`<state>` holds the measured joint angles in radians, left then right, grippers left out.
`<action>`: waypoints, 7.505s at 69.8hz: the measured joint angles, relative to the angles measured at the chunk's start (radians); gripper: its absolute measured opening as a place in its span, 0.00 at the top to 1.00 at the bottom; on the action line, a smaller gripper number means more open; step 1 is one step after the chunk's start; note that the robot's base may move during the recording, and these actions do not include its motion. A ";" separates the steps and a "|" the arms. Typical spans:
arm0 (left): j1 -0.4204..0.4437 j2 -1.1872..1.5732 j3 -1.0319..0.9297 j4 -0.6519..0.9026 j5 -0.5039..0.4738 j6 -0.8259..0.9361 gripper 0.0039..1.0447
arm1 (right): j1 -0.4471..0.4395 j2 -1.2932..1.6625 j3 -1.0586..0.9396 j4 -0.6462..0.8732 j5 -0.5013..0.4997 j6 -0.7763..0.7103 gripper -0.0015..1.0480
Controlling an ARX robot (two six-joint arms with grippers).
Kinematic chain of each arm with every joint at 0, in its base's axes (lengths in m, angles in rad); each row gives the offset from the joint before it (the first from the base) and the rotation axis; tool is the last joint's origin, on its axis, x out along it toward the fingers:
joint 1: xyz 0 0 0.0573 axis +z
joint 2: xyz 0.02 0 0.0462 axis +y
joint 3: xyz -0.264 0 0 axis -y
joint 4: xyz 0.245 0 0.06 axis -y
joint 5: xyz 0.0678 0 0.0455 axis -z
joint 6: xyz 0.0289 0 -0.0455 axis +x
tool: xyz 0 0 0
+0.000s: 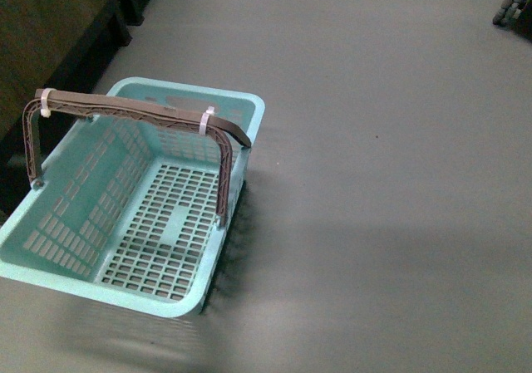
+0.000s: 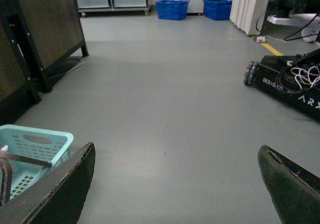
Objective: Pick mango and avocado into basket
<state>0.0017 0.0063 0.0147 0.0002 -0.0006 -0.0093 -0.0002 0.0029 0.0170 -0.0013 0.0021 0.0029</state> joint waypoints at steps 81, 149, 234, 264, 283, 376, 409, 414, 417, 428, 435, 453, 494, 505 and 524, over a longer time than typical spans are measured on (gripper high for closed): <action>-0.157 1.810 0.558 0.541 -0.131 -1.342 0.08 | 0.000 0.000 0.000 0.000 0.000 0.000 0.08; -0.206 2.433 1.248 0.521 -0.080 -1.381 0.77 | 0.000 0.000 0.000 0.000 0.000 0.000 0.08; -0.274 1.055 0.712 -0.048 -0.211 -1.613 0.87 | 0.000 0.000 0.000 0.000 0.000 0.000 0.08; -0.275 1.062 0.712 -0.052 -0.210 -1.614 0.87 | 0.000 0.000 0.000 0.000 0.000 0.000 0.08; -0.275 1.063 0.712 -0.053 -0.210 -1.614 0.87 | 0.000 0.000 0.000 0.000 0.000 0.000 0.08; -0.275 1.063 0.712 -0.053 -0.210 -1.616 0.87 | 0.000 0.000 0.000 0.000 -0.002 0.000 0.08; -0.275 1.063 0.712 -0.053 -0.210 -1.616 0.87 | 0.000 0.000 0.000 0.000 -0.002 0.000 0.08; -0.275 1.063 0.712 -0.053 -0.210 -1.616 0.87 | 0.000 0.000 0.000 0.000 -0.002 0.000 0.08; -0.275 1.063 0.712 -0.053 -0.210 -1.616 0.87 | 0.000 0.000 0.000 0.000 -0.002 0.000 0.08; -0.275 1.063 0.712 -0.053 -0.210 -1.616 0.87 | 0.000 0.000 0.000 0.000 -0.003 0.000 0.08; -0.275 1.063 0.712 -0.053 -0.211 -1.616 0.87 | 0.000 0.000 0.000 0.000 -0.003 0.000 0.08; -0.275 1.063 0.712 -0.053 -0.210 -1.616 0.87 | 0.000 0.000 0.000 0.000 -0.002 0.000 0.08; -0.282 1.063 0.712 -0.053 -0.210 -1.632 0.87 | 0.000 0.000 0.000 0.000 0.000 0.000 0.08; -0.282 1.063 0.712 -0.053 -0.209 -1.631 0.87 | 0.000 0.000 0.000 0.000 -0.002 0.000 0.08; -0.281 1.063 0.712 -0.053 -0.210 -1.630 0.87 | 0.000 0.000 0.000 0.000 -0.001 0.000 0.08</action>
<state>-0.2794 1.0695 0.7269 -0.0528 -0.2104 -1.6394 -0.0002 0.0029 0.0170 -0.0013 0.0013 0.0029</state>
